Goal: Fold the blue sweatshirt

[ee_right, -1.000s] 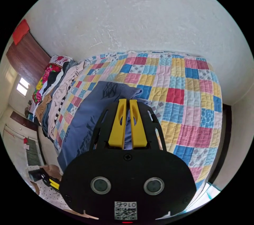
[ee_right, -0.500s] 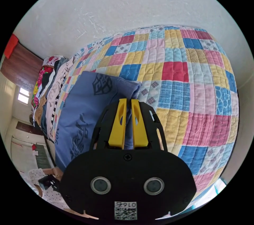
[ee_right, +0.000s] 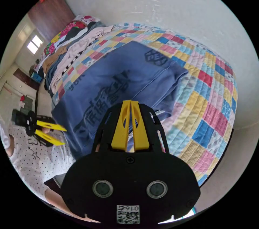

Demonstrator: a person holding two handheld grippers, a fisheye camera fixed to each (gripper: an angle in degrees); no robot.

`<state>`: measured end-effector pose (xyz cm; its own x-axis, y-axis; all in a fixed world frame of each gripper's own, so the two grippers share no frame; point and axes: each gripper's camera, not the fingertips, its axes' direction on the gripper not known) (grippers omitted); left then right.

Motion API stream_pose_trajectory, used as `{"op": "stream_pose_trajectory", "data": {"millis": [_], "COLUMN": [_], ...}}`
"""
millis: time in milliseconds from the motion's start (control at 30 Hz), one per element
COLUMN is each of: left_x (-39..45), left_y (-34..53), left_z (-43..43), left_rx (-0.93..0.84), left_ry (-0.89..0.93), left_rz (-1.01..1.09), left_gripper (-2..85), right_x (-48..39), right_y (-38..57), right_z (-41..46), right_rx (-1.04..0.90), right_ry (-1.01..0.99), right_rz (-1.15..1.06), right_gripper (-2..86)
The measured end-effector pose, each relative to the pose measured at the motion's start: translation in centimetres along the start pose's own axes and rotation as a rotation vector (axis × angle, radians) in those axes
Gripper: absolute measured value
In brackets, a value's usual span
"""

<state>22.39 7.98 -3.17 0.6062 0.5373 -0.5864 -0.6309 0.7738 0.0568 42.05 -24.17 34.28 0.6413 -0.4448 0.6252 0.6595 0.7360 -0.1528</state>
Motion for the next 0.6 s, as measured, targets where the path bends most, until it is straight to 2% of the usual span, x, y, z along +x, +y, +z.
{"op": "stream_pose_trajectory", "data": {"millis": [167,267,433,600], "left_x": [-2.6,-3.9,-8.8,-14.4], "left_y": [2.1,2.9,6.1,10.2], "left_z": [2.3,1.3,-4.2,-7.0], "left_rx": [-0.061,-0.060,0.009,-0.015], "left_ry": [0.015,0.037,-0.026,-0.042], "left_rz": [-0.039,-0.041,-0.095,-0.179], "left_gripper": [8.7,8.8,10.1,10.9], "right_x": [-5.1,-8.2,-16.3,-25.8], "right_y": [3.6,5.8,12.0,18.0], "right_z": [1.5,0.1,-4.6,-5.4], "right_rx": [0.037,0.073,0.203,0.145], "right_ry": [0.108,0.126,0.195,0.229], "right_rz": [0.037,0.059,-0.061,-0.237], "right_gripper": [-0.3,-0.1,1.8,12.3]}}
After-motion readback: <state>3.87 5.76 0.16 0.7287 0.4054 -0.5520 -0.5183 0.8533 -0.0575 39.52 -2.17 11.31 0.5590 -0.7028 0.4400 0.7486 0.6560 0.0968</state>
